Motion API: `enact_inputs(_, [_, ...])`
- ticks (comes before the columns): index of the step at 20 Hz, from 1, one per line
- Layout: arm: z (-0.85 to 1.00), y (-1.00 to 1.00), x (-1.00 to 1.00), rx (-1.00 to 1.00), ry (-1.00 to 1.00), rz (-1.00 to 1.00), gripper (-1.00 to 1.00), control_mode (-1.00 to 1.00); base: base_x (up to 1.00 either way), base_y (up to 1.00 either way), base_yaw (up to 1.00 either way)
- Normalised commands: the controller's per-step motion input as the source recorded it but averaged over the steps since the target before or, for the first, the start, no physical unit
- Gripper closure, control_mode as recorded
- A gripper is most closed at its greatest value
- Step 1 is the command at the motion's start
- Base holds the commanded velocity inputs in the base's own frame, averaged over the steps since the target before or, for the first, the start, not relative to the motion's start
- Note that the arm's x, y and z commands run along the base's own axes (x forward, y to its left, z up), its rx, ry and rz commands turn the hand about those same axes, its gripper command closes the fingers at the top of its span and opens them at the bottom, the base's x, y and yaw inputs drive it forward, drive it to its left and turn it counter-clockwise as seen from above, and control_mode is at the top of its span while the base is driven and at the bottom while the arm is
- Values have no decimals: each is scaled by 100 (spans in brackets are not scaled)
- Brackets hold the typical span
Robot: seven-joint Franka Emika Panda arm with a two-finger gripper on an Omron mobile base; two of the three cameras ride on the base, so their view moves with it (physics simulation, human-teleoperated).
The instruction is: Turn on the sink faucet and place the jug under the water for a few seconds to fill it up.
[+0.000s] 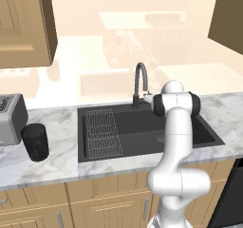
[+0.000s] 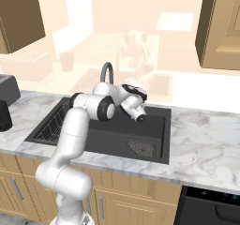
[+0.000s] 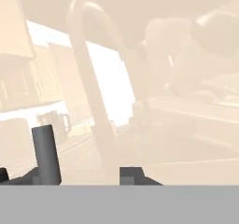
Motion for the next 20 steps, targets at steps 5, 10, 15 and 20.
enact_inputs(5, [-32, -100, 0, 30, 17, -13, 100, -100, 0, 0, 0])
enact_inputs(10, [-41, -99, 0, 25, 17, -12, 100, -100, 0, 0, 0])
enact_inputs(15, [-42, -100, 0, 26, 19, -11, 100, -100, 0, 0, 0])
enact_inputs(20, [-25, -88, 0, 23, 17, -6, 100, -100, 0, 0, 0])
